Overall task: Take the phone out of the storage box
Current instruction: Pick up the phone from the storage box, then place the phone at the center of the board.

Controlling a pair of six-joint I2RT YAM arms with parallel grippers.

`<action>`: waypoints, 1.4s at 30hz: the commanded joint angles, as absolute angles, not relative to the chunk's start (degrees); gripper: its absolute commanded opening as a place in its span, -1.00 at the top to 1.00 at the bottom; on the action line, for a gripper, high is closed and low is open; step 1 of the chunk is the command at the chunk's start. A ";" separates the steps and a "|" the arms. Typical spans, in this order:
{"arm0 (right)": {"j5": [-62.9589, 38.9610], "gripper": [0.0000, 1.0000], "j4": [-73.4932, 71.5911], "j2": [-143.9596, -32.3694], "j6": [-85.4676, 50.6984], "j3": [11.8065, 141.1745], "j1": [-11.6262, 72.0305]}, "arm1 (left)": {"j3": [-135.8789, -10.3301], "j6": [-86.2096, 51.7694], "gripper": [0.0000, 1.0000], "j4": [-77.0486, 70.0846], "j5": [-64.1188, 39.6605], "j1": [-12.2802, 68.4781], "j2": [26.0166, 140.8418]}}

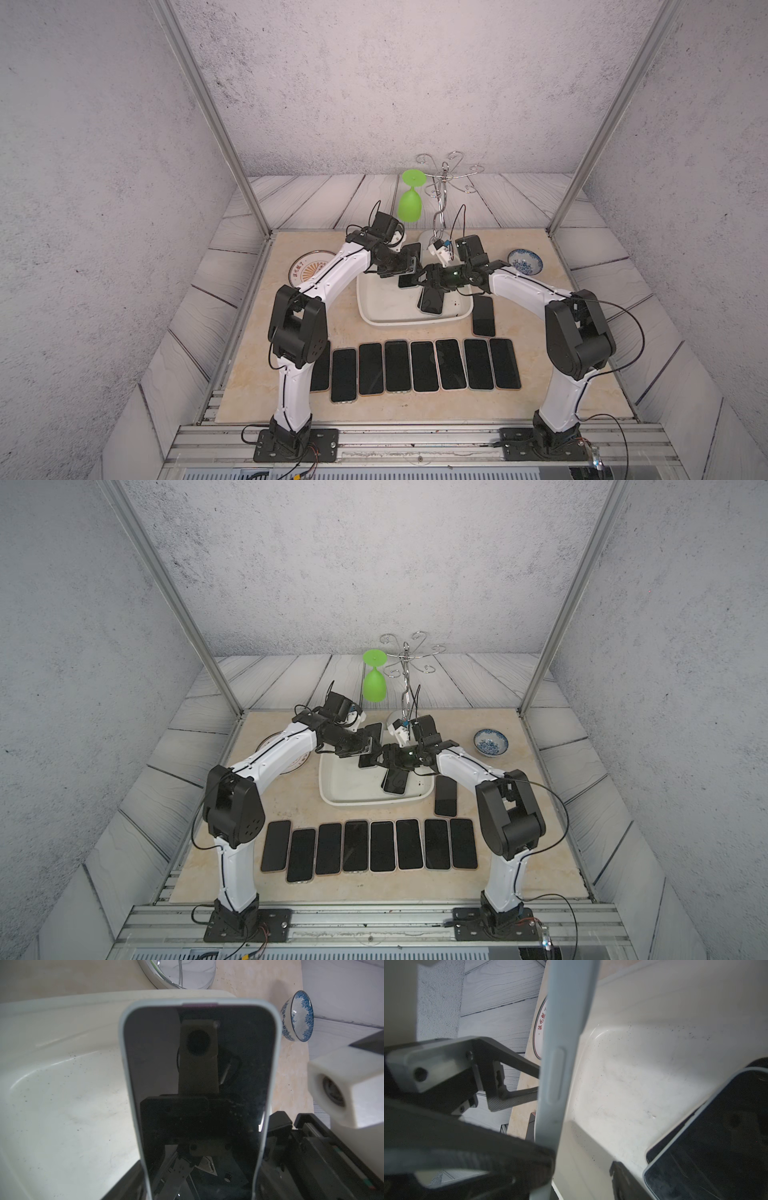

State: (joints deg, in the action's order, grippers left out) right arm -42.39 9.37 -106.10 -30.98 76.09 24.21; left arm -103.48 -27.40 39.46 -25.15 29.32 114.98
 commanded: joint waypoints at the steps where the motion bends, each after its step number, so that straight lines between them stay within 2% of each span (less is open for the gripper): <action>1: -42.47 -0.15 2.17 -107.64 -34.51 79.27 24.17 | -101.73 -28.71 0.27 37.33 -31.33 30.75 110.07; 6: -47.42 0.81 -2.76 -110.34 -38.37 80.51 24.17 | -98.36 -29.92 0.28 34.96 -33.49 30.59 108.97; 8: -49.68 0.98 -5.13 -110.70 -40.05 79.84 24.13 | -97.31 -30.77 0.27 33.67 -35.21 29.95 108.90; 10: -50.92 1.00 -4.97 -110.36 -39.96 79.18 24.10 | -96.90 -31.08 0.26 33.16 -36.02 29.37 108.88; 11: -51.72 1.00 -4.74 -110.02 -39.99 78.58 24.12 | -96.99 -31.28 0.18 33.13 -36.47 29.07 108.81; 12: -52.02 1.00 -4.03 -109.34 -39.69 78.04 24.16 | -97.12 -31.53 -0.10 33.06 -37.29 28.67 108.76; 13: -51.83 1.00 -2.39 -108.17 -39.05 77.20 24.06 | -97.27 -32.13 -0.48 32.80 -38.39 28.05 108.57; 15: -50.93 1.00 2.87 -104.74 -36.28 75.40 23.93 | -97.23 -33.07 -0.99 31.74 -39.94 26.56 107.65; 19: -43.04 1.00 23.37 -92.93 -25.27 71.82 22.13 | -97.97 -33.57 -0.97 31.02 -41.70 23.46 104.25; 23: -30.39 1.00 41.66 -80.30 -20.43 67.66 14.97 | -96.52 -32.88 -0.97 29.57 -41.35 21.81 101.64; 27: -18.71 1.00 49.29 -74.06 -19.50 62.89 6.86 | -92.90 -33.74 -0.97 25.69 -42.12 21.80 101.35; 32: -8.29 1.00 49.66 -75.54 -17.00 59.50 3.20 | -90.16 -31.94 -0.97 25.78 -42.54 21.84 101.82; 37: -7.90 1.00 48.71 -82.89 -14.01 60.42 2.03 | -89.47 -30.70 -0.96 26.48 -42.95 21.80 102.04; 42: -7.39 1.00 46.10 -84.59 -13.32 60.18 1.75 | -89.68 -29.20 -0.97 27.99 -42.36 21.53 102.47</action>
State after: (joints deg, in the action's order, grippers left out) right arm -8.75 48.56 -85.36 -15.29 59.29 2.00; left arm -89.30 -31.09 27.09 -41.82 21.76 102.06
